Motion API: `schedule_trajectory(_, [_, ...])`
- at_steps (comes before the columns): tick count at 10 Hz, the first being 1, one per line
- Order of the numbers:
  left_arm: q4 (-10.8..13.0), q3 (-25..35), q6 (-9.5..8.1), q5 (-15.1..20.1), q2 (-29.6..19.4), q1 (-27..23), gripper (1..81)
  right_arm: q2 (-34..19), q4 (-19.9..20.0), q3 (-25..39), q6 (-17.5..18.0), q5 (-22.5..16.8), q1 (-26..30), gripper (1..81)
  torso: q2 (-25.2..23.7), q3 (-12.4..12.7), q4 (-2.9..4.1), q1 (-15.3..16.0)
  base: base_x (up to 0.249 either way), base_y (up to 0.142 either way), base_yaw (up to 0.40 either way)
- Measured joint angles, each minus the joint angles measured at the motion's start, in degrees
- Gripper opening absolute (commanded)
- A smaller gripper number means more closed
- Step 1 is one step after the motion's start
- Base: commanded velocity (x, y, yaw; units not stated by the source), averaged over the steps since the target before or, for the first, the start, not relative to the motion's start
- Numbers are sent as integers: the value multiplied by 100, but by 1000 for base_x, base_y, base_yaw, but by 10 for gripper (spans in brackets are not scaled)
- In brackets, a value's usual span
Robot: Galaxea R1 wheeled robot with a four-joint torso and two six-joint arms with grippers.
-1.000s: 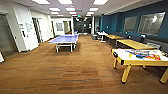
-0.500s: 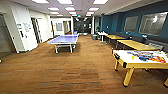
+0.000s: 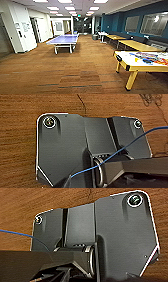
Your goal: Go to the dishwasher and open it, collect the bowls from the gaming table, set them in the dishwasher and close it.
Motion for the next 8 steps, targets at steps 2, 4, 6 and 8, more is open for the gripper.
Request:
schedule_trajectory(2, [0,6,0,-4,1,-24,811,-9,1,-9,0,2,16,811,2,0,0,0,212,0,0])
schedule_trajectory(4, [0,0,7,-4,4,-46,811,-2,1,-9,0,2,49,811,4,-2,0,6,83,0,0])
schedule_trajectory(6, [0,0,9,-37,15,-99,811,-13,1,-11,-1,29,93,811,6,-2,0,6,0,0,0])
schedule_trajectory(8, [0,0,9,16,15,57,811,-2,0,-11,-1,-9,-48,811,4,-2,0,-2,0,0,0])
